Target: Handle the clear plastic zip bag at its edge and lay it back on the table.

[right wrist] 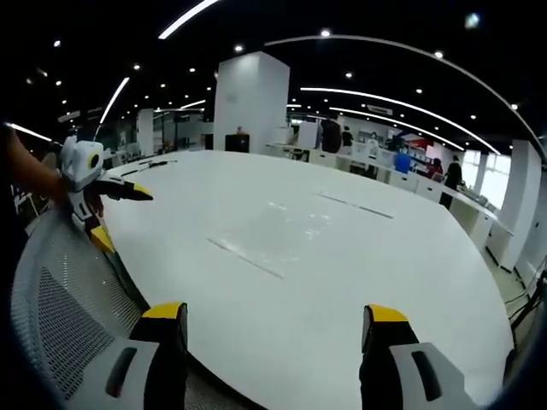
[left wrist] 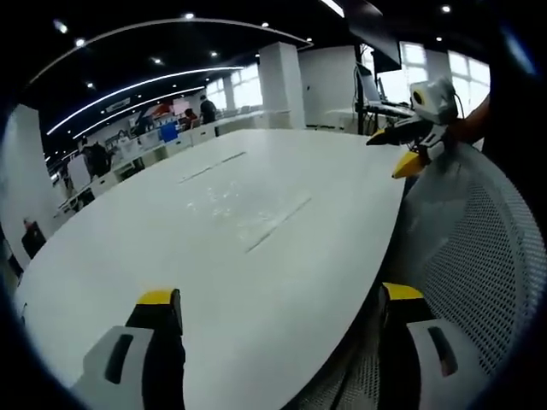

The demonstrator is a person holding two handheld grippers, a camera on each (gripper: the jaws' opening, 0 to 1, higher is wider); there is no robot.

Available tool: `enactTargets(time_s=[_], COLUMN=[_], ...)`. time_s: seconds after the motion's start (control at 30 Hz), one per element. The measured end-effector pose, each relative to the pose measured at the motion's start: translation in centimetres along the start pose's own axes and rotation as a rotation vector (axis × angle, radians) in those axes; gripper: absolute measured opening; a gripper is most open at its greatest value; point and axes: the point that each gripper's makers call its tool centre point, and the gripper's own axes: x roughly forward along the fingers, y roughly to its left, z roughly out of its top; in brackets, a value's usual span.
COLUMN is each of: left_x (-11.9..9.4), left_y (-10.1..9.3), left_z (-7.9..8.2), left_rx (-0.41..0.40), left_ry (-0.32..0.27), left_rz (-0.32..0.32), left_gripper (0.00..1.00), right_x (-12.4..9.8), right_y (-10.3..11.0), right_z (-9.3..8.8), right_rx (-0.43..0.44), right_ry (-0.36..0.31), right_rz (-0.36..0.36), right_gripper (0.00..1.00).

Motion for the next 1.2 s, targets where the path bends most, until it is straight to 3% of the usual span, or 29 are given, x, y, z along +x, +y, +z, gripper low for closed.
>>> enactTargets(time_s=[0.57,0.87,0.93,1.2], left_x=[2.8,4.6,5.1,6.9], left_y=[0.8,2.0,1.9,1.6], left_z=[1.9,2.8,3.4,3.1], left_rx=[0.210,0.298,0.349,0.430], left_ry=[0.061,0.088,0.075,0.118], left_rz=[-0.073,-0.098,-0.127,-0.187], left_gripper=[0.85,0.74,0.67,0.59], right_x=[-0.1,-0.1,0.0,0.0], right_y=[-0.3,-0.2,-0.2,-0.2], right_z=[0.0,-0.1,-0.1,-0.2], right_rx=[0.012,0.012,0.011,0.003], right_ry=[-0.002,0.004,0.007,0.015], right_rz=[-0.014,-0.010,-0.009,-0.016], right_gripper=[0.83,0.82,0.81,0.81])
